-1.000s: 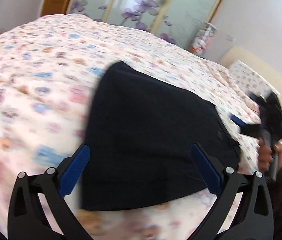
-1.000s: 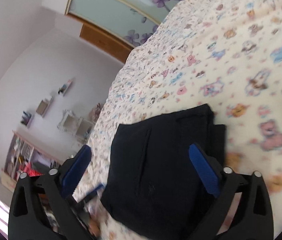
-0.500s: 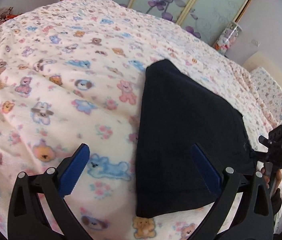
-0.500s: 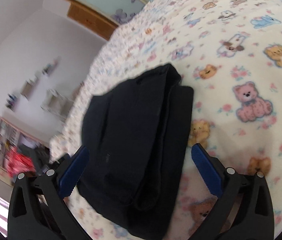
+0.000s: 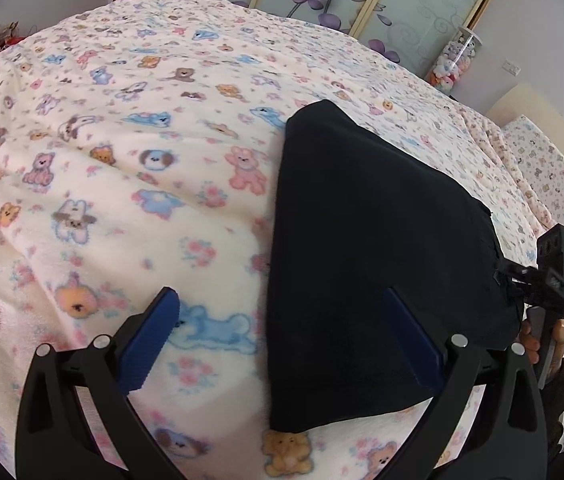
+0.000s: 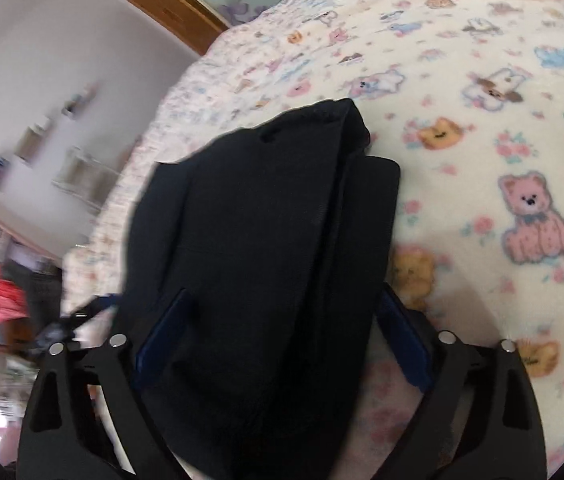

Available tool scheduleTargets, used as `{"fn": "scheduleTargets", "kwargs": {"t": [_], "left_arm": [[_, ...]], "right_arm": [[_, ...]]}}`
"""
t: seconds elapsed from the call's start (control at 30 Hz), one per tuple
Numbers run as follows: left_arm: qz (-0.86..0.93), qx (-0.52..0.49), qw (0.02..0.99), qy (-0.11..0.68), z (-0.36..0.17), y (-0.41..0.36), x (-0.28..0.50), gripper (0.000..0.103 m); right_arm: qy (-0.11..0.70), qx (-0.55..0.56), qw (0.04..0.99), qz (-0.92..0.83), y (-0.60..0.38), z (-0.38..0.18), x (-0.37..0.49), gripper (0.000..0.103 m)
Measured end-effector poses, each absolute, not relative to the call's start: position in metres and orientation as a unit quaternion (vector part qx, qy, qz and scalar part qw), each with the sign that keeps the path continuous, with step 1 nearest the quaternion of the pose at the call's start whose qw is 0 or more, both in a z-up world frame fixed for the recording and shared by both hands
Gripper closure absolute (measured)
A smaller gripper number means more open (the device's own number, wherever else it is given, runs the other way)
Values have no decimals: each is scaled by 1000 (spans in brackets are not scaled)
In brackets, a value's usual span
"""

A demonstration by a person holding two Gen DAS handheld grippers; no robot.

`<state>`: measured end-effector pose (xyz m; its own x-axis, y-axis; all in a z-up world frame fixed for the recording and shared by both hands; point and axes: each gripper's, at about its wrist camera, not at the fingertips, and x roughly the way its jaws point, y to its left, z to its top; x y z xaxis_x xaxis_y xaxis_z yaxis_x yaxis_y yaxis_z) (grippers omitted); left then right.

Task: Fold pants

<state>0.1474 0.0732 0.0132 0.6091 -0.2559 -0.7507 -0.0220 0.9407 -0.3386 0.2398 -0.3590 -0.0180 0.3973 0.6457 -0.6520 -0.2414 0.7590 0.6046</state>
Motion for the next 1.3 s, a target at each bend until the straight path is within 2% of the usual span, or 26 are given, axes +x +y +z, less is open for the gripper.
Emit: {"fn": "scheduleTargets", "kwargs": {"t": [0.03, 0.07, 0.1, 0.13, 0.17, 0.23, 0.5, 0.73, 0.9, 1.1, 1.13, 1.2, 1.27, 1.3], "left_arm": [[-65, -159, 883, 437, 14, 75, 147, 2], [-63, -162, 883, 436, 15, 77, 147, 2], [-62, -165, 883, 435, 15, 80, 147, 2], [-64, -174, 882, 433, 16, 84, 148, 2], [-67, -183, 881, 432, 17, 87, 150, 2], [-73, -197, 879, 429, 19, 90, 154, 2], [-145, -316, 831, 435, 18, 101, 203, 2], [-193, -360, 785, 466, 3, 93, 233, 2], [-204, -310, 760, 533, -14, 68, 243, 2], [-273, -341, 764, 475, 5, 58, 235, 3], [-279, -333, 772, 465, 9, 56, 232, 8], [-265, -307, 788, 463, 16, 52, 228, 31], [-228, -294, 797, 476, 14, 53, 227, 66], [-217, -298, 796, 480, 12, 55, 226, 73]], "right_arm": [[471, 212, 813, 269, -358, -18, 240, 25], [467, 226, 811, 271, -362, -20, 241, 39], [461, 246, 808, 273, -368, -22, 241, 48], [453, 286, 796, 283, -381, -27, 242, 60], [444, 322, 782, 296, -391, -32, 242, 66], [425, 350, 771, 318, -399, -35, 240, 70], [366, 337, 780, 379, -400, -17, 225, 71], [333, 327, 776, 424, -389, -3, 222, 71], [341, 330, 775, 418, -381, -2, 229, 71], [345, 337, 774, 411, -384, -6, 228, 71], [345, 339, 774, 409, -385, -7, 227, 71], [345, 340, 774, 408, -385, -7, 227, 71], [344, 339, 776, 406, -385, -7, 227, 71], [344, 338, 776, 406, -384, -7, 226, 71]]}}
